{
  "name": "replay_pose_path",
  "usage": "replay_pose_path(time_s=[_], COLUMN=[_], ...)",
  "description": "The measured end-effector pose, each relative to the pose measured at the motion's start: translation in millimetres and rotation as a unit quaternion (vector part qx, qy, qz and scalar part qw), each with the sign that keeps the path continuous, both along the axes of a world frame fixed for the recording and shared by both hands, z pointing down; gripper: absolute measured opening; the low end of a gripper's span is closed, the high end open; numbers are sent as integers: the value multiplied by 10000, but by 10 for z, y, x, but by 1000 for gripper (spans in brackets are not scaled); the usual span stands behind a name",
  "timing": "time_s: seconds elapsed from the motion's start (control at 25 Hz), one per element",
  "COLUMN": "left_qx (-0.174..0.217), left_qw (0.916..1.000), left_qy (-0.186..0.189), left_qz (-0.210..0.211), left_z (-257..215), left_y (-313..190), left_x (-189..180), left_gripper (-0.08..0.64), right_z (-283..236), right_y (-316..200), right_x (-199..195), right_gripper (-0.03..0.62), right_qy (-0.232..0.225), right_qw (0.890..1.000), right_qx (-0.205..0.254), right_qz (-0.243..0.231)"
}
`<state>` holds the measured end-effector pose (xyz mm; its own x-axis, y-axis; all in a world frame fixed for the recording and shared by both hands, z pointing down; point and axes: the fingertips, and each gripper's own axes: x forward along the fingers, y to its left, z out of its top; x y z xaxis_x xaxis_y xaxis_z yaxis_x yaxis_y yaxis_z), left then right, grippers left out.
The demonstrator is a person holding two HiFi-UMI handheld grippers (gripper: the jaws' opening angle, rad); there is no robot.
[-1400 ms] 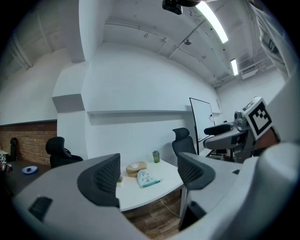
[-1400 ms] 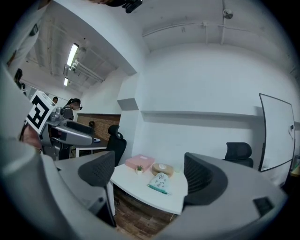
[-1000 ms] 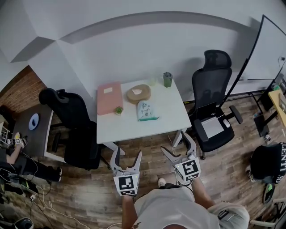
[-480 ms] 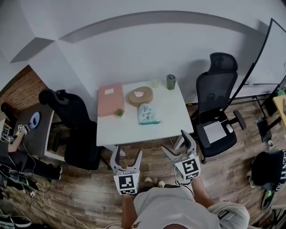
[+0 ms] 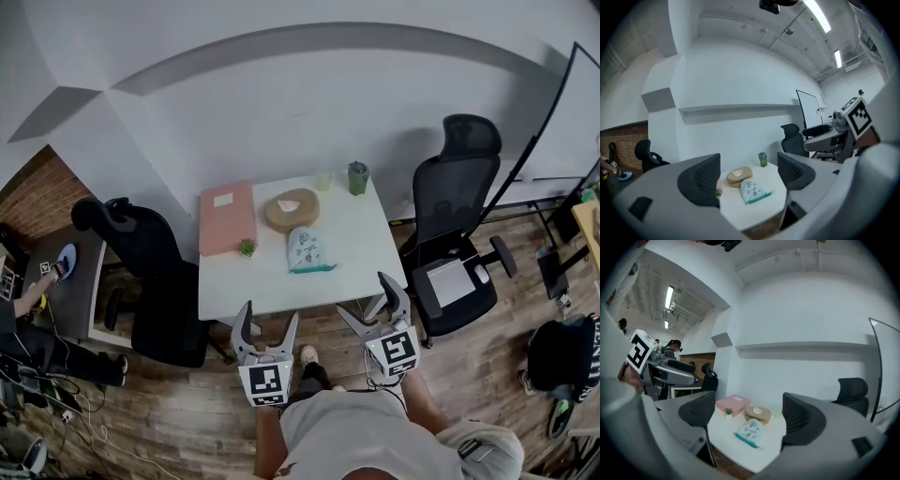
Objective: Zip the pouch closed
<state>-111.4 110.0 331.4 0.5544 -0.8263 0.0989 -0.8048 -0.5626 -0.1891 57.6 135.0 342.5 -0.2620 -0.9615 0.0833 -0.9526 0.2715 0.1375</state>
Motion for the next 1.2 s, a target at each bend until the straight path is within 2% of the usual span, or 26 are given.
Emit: replay_pose_path(time_s=[0.68, 1.2], left_qx=[-93, -350], left_qw=[9992, 9959], left_qy=[12, 195], left_qz=[384, 811], left_z=[-5, 229], left_y=[-1250, -2055], left_x=[33, 21], left_gripper=[379, 379], right_z=[27, 198], right_y=[-1126, -1770], right_x=[-3, -30], right_gripper=[445, 438], right_qy=[44, 237], right_qw=[9992, 9962], right_qx=[-187, -490], right_qz=[343, 683])
